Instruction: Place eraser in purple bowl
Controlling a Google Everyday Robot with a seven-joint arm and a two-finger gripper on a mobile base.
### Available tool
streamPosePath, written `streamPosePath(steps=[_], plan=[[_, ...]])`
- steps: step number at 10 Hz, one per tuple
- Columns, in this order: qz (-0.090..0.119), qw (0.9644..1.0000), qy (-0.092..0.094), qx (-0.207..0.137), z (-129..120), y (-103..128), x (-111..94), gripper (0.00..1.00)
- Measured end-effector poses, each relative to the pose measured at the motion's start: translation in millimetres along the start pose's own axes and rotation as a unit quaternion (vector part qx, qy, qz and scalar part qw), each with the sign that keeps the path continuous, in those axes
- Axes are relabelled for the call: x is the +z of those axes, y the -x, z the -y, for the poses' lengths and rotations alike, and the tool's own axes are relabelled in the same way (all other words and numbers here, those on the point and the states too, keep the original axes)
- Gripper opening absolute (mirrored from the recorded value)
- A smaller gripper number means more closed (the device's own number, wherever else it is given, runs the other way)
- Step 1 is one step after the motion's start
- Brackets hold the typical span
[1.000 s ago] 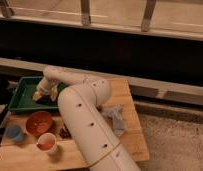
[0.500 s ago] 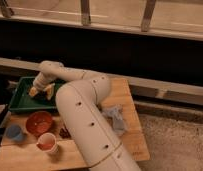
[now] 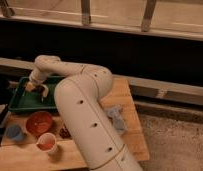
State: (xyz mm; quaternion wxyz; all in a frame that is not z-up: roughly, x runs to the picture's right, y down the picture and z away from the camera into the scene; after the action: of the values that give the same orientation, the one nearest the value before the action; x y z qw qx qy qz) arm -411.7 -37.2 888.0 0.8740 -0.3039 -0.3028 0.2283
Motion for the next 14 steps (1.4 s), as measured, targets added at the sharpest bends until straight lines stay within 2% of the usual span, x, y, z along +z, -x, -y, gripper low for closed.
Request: streamPosePath(steps=[4, 6, 7, 10, 12, 13, 14], plan=[[-0.002, 0.9993, -0.036, 0.006, 7.1, -4.5, -25.3, 0.00], [-0.009, 0.9978, -0.063, 0.018, 13.9, -13.6, -49.8, 0.00], [-0.013, 0.9962, -0.081, 0.030, 18.9, -22.1, -66.7, 0.00], [-0.022, 0.9907, -0.116, 0.068, 34.4, -41.0, -99.3, 0.02], [-0.027, 0.9879, -0.126, 0.087, 39.7, -48.8, -107.0, 0.14], [-0.032, 0.9859, -0.130, 0.101, 42.5, -55.1, -110.2, 0.29], [-0.032, 0.9853, -0.131, 0.105, 42.8, -56.4, -111.1, 0.35]])
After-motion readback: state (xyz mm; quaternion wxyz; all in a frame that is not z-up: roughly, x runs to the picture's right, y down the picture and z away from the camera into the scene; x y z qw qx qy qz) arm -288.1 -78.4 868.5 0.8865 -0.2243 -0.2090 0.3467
